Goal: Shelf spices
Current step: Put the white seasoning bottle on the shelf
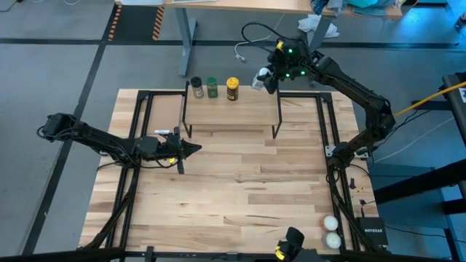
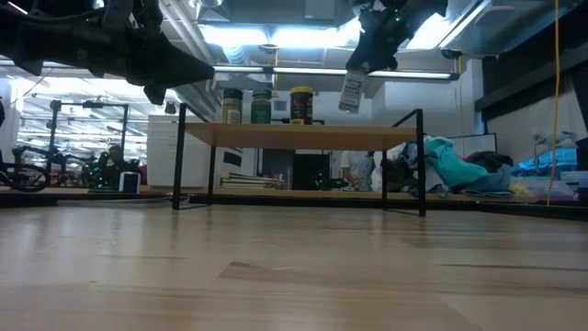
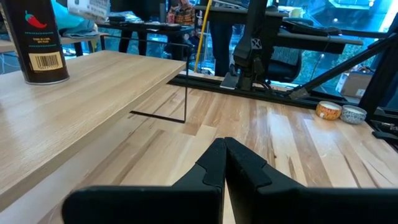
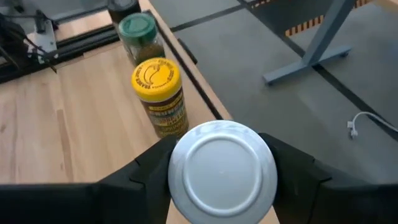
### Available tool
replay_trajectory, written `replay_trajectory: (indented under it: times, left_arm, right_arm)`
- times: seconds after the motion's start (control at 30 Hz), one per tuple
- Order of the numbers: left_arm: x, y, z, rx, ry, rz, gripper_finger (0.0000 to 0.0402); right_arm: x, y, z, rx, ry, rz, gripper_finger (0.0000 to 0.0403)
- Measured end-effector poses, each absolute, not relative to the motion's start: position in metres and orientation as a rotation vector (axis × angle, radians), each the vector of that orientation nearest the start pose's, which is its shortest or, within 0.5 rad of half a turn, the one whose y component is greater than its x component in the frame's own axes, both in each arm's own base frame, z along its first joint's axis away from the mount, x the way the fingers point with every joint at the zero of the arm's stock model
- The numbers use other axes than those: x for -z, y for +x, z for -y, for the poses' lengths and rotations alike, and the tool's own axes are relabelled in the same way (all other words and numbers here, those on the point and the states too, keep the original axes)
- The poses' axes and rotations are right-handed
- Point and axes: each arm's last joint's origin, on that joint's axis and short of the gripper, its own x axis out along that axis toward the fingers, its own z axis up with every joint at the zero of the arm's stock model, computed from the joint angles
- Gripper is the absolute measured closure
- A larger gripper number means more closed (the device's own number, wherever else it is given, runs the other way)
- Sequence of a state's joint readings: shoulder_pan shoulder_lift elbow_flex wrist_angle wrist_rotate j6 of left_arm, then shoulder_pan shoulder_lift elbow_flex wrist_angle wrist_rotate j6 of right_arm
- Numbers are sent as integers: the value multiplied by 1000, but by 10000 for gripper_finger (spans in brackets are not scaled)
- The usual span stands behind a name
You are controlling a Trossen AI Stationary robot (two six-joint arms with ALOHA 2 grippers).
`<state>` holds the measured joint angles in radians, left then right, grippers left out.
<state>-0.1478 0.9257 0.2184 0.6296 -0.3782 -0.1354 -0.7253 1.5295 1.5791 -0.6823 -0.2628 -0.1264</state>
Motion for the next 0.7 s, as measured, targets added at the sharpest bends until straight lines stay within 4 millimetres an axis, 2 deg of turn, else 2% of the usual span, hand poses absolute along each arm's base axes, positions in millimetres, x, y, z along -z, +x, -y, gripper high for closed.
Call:
replay_trajectory:
  times: [0.3, 0.7]
  left_arm:
    - [-193, 180, 16, -235, -121, -59, 402]
    - [-192, 180, 16, -236, -124, -74, 402]
  right_arm:
    - [-359, 274, 216, 365, 204, -651, 194]
    - [-344, 277, 221, 362, 252, -720, 194]
